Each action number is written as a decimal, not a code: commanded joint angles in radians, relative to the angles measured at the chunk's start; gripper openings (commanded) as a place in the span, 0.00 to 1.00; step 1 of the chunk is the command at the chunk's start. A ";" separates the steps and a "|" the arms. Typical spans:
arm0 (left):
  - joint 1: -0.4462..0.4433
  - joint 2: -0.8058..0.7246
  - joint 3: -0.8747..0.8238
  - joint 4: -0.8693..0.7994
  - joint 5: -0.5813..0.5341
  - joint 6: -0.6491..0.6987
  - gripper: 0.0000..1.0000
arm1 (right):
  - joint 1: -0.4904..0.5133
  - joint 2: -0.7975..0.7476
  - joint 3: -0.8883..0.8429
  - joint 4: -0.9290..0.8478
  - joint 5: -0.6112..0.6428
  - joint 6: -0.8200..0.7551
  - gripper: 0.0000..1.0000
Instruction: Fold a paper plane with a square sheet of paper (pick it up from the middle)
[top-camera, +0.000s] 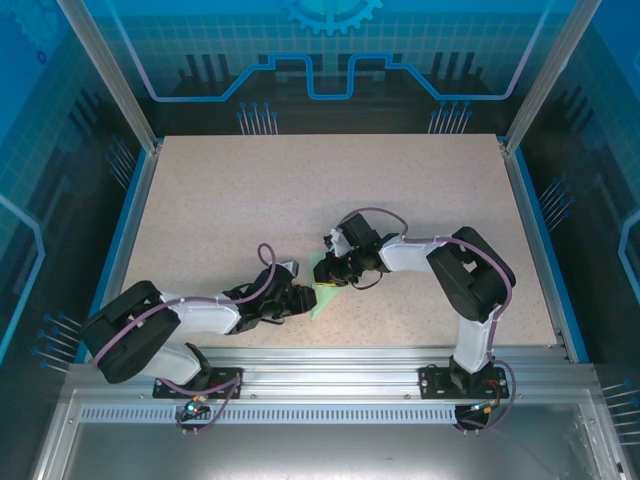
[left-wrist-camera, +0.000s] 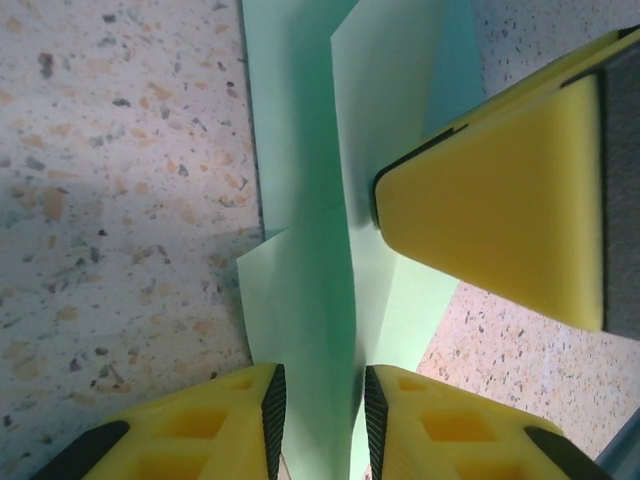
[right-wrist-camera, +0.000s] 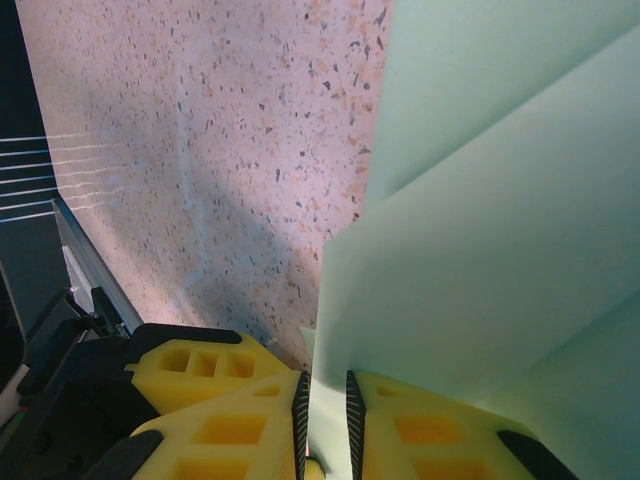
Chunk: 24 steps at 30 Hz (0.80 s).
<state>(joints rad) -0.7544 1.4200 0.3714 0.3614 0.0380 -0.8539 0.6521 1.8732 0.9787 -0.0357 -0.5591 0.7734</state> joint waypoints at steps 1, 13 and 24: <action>0.009 0.039 0.019 0.030 0.032 0.026 0.30 | 0.011 0.017 0.025 -0.003 -0.027 -0.007 0.20; 0.010 0.105 0.026 0.072 0.053 0.010 0.17 | 0.013 0.015 0.024 0.005 -0.043 -0.006 0.20; 0.020 0.120 -0.053 0.148 0.021 -0.074 0.06 | -0.021 -0.080 0.000 -0.018 0.001 -0.010 0.23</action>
<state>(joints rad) -0.7414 1.5139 0.3523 0.5293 0.0662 -0.8989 0.6491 1.8606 0.9825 -0.0399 -0.5739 0.7734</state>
